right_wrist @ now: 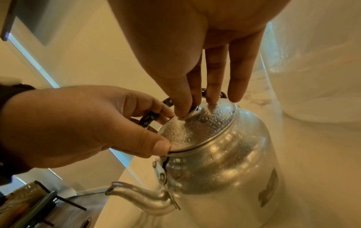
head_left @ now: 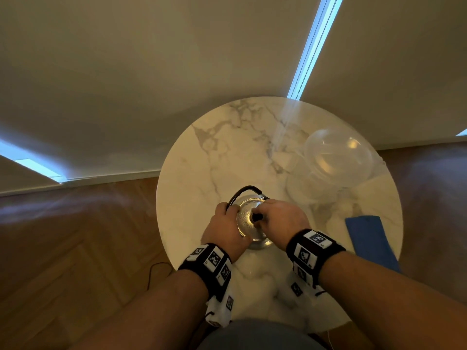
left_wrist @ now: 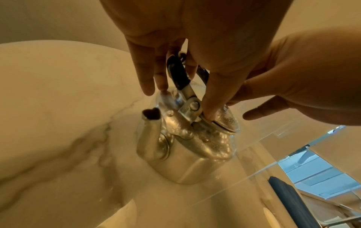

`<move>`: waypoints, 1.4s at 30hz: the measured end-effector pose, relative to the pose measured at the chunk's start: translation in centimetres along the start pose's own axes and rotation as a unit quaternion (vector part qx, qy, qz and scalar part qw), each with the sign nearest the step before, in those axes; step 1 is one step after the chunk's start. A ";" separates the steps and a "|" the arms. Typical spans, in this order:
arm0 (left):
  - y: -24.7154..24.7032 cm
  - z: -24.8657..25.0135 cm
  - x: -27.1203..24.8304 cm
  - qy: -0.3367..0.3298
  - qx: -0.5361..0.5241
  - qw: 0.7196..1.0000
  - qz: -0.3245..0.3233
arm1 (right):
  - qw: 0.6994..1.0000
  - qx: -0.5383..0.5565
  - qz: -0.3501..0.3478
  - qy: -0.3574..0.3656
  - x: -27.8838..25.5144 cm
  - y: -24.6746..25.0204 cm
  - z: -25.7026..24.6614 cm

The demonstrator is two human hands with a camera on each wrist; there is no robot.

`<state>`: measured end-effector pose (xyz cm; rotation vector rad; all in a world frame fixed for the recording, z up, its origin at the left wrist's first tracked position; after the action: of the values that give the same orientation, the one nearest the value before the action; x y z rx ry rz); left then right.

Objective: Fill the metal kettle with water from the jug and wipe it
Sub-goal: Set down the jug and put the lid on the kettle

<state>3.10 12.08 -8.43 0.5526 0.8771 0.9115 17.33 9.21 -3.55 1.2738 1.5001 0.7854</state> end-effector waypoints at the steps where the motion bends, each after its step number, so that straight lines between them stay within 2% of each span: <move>1: -0.1 0.0 -0.1 -0.003 -0.004 1.000 -0.001 | 1.000 -0.001 -0.003 -0.001 0.0 0.0 0.0; 10: -0.6 0.2 -1.7 0.005 0.012 1.000 -0.024 | 1.000 -0.010 -0.013 0.012 -1.2 -0.8 0.4; 19: -3.7 1.3 -5.2 -0.004 0.018 1.000 -0.006 | 0.998 -0.024 -0.016 0.052 -5.0 -1.5 2.4; 24: -4.2 1.8 -6.0 -0.004 0.026 1.000 0.005 | 0.998 0.016 0.005 0.063 -6.3 -2.0 3.2; 29: -4.0 2.1 -6.5 0.014 0.041 0.999 0.004 | 0.992 0.053 0.008 0.115 -6.8 -2.5 4.3; 32: -4.1 2.6 -7.3 0.022 0.058 0.998 0.007 | 0.984 0.129 -0.002 0.121 -8.1 -2.9 6.7; 34: -4.2 2.7 -8.0 0.028 0.080 0.996 0.020 | 0.981 0.177 0.015 0.073 -9.2 -3.2 10.6; 36: -4.2 3.1 -8.9 0.010 0.090 0.995 0.049 | 0.981 0.187 0.033 -0.029 -10.5 -3.5 16.7; 39: -4.3 5.2 -10.7 -0.061 0.082 0.989 0.104 | 0.964 0.138 0.048 -0.223 -13.0 -3.5 26.9; 42: -4.8 8.8 -12.4 -0.133 0.042 0.984 0.114 | 0.940 0.108 0.050 -0.319 -14.5 -3.4 33.4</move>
<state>8.67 -1.51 -2.11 0.8402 0.6187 0.9836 47.31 -9.38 -13.28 1.5869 1.0101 0.2202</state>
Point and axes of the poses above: each hand's wrist, its own x-axis towards the middle knuckle, its own y-axis out of the back of the hand, z = x × y, the point moved 7 cm from there along x, towards the middle knuckle, and after that the axes turned 5 degrees about y, right-handed, at the moved point
